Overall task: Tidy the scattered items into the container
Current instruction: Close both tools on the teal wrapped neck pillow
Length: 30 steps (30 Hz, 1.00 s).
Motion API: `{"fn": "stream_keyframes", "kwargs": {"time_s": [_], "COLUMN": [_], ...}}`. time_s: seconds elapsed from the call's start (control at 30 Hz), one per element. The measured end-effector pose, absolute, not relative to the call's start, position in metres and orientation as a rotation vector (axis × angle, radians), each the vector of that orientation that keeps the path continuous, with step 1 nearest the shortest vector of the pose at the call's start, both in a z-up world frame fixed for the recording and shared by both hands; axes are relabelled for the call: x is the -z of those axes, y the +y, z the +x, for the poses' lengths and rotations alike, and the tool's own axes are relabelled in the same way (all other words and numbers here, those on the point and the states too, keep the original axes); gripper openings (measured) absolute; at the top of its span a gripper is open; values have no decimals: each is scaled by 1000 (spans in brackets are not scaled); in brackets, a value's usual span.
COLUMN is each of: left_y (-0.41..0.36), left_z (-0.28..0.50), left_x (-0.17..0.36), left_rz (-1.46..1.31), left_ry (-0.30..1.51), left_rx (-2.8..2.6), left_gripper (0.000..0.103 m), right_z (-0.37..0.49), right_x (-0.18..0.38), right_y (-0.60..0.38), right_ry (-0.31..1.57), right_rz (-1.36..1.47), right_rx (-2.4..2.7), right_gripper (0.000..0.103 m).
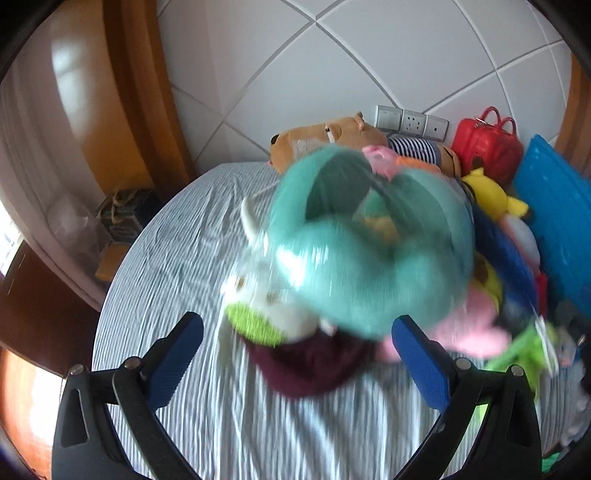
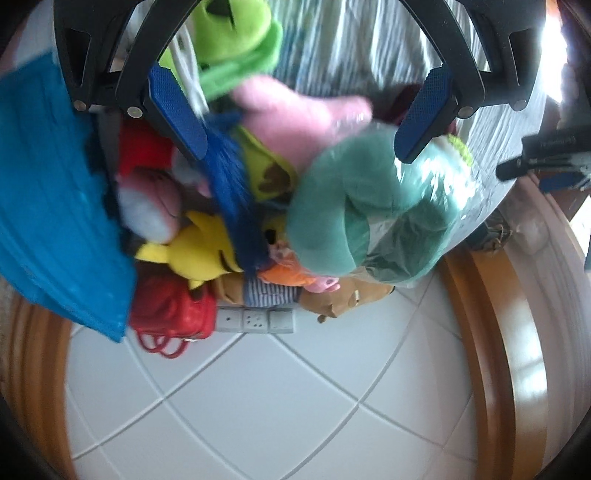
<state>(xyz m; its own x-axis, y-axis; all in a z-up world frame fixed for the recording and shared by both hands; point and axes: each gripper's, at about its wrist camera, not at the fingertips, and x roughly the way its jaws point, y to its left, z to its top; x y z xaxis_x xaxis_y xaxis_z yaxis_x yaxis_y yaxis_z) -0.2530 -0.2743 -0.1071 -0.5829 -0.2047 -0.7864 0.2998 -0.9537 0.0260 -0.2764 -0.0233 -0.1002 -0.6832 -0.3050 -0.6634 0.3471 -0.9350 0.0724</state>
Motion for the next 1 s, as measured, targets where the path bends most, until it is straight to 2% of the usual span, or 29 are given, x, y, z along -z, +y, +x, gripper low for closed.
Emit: {"fn": "stream_keyframes", "kwargs": {"time_s": [0.2, 0.3, 0.37, 0.43, 0.67, 0.93, 1.0], "left_y": [-287, -289, -296, -307, -299, -309, -306], "left_z": [-333, -366, -379, -385, -384, -373, -371], "left_x": [116, 140, 160, 173, 185, 193, 192], "left_rz": [1314, 1395, 1448, 1438, 1277, 1189, 1220], "left_ry": [147, 81, 130, 293, 190, 322, 282], "left_rx": [2609, 2593, 2611, 2661, 2718, 2737, 2742], "left_gripper": [103, 103, 103, 103, 103, 103, 103], "right_z": [-329, -350, -364, -378, -413, -423, -424], "right_x": [121, 133, 142, 153, 186, 198, 201], "right_y": [-53, -65, -73, -81, -91, -91, -92], "right_ry": [78, 55, 37, 41, -66, -143, -150], "right_rz": [1087, 1128, 1168, 1201, 1273, 1275, 1276], "right_rx": [2540, 2536, 2521, 2517, 2495, 2461, 2453], "right_gripper": [103, 103, 103, 103, 103, 103, 103]}}
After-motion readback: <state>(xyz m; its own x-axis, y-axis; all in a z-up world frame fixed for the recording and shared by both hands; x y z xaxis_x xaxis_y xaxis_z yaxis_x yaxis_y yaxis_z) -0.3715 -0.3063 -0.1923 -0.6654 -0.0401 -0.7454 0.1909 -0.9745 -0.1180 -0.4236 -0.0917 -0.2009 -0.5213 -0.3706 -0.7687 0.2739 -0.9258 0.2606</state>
